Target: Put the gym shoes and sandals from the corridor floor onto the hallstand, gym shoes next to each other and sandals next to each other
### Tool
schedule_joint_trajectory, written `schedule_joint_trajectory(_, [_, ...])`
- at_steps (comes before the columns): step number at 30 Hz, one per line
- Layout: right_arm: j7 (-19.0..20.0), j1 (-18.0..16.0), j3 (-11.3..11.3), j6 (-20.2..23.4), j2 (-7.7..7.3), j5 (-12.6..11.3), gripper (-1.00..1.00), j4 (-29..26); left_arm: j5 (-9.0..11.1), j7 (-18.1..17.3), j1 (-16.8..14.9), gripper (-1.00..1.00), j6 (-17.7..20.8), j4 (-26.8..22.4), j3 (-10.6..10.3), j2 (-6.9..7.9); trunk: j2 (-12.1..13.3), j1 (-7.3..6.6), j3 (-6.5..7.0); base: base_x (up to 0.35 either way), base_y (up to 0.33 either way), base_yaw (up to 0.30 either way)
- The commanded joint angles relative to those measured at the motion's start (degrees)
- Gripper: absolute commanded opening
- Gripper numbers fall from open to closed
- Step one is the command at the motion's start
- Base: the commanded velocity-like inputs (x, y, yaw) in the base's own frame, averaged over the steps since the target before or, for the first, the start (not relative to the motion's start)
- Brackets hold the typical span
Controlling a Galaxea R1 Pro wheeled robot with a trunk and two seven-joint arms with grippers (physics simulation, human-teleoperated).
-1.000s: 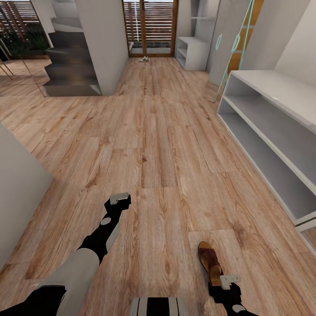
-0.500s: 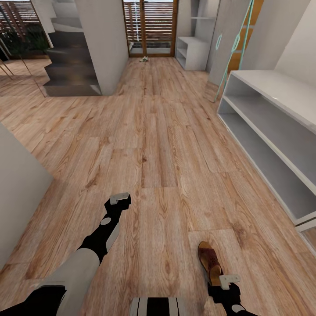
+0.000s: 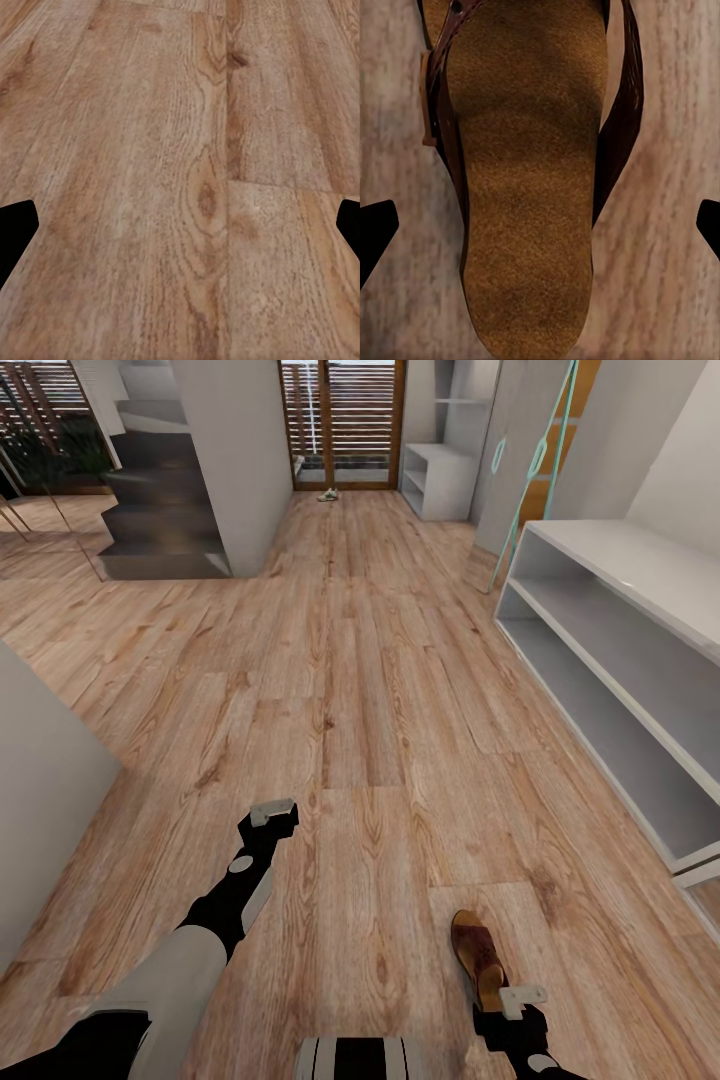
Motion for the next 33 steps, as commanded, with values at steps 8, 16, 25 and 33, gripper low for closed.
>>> schedule_joint_trajectory(8, [-0.4, -0.1, 0.0, -0.2, -0.05, 0.5, 1.00, 0.2, 0.3, 0.0, 0.0, 1.00, -0.2, 0.0, 0.1, -0.03, 0.0, -0.01, -0.04, 0.000, 0.000, 0.000])
schedule_joint_trajectory(16, [-0.4, -0.1, 0.0, -0.2, -0.05, 0.5, 1.00, 0.2, 0.3, 0.0, 0.0, 1.00, -0.2, 0.1, 0.1, -0.03, -0.1, 0.09, -0.92, 0.000, 0.000, 0.000])
schedule_joint_trajectory(25, [-0.4, -0.1, 0.0, -0.2, -0.06, 0.5, 1.00, 0.2, 0.3, 0.0, 0.0, 1.00, -0.2, 0.0, 0.1, -0.03, -0.1, 0.12, -1.15, 0.000, 0.000, 0.000])
schedule_joint_trajectory(33, [-0.4, -0.1, 0.0, -0.2, -0.06, 0.5, 1.00, 0.2, 0.3, 0.0, 0.0, 1.00, -0.2, 0.0, 0.1, -0.03, -0.1, 0.12, -1.15, 0.000, 0.000, 0.000])
